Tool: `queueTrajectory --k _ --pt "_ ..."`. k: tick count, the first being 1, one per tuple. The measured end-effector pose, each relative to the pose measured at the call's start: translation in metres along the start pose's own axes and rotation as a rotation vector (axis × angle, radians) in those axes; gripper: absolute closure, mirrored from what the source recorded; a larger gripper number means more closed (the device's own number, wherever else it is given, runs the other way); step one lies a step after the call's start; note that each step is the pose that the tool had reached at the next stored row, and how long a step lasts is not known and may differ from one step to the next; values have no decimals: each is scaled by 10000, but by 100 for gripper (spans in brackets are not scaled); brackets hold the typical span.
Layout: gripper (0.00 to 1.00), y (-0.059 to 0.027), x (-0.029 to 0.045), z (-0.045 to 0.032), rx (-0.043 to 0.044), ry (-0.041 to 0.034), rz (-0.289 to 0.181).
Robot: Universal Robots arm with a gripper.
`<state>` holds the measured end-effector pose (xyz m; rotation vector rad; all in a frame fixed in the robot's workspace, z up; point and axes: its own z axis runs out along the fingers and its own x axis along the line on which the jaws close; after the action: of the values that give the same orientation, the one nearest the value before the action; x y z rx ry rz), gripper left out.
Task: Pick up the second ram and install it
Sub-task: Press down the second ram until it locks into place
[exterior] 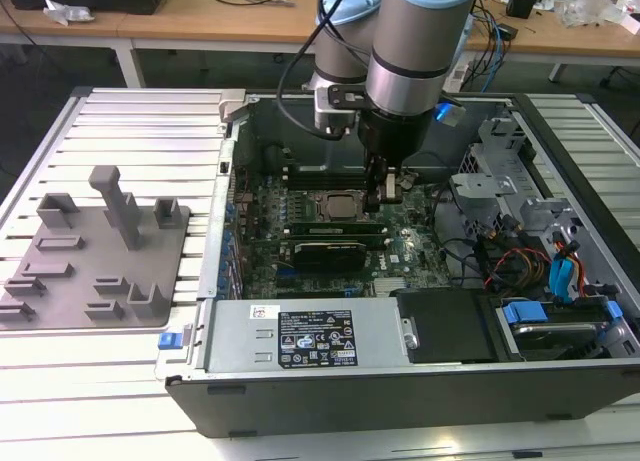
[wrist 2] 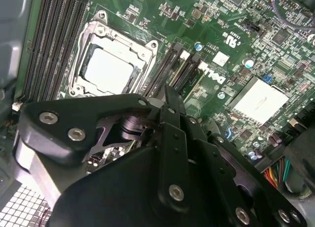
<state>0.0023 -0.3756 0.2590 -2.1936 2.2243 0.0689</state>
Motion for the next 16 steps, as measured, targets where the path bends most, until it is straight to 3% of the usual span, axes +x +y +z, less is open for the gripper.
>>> queueTrajectory --k 3,8,12,14,16 --pt "92 103 1 2 7 1 -3" --pt "92 476 7 23 50 -1 -5" --pt "92 571 11 65 51 1 -4" --pt "92 671 15 145 52 -1 -4" --pt "92 687 17 162 51 1 -4"
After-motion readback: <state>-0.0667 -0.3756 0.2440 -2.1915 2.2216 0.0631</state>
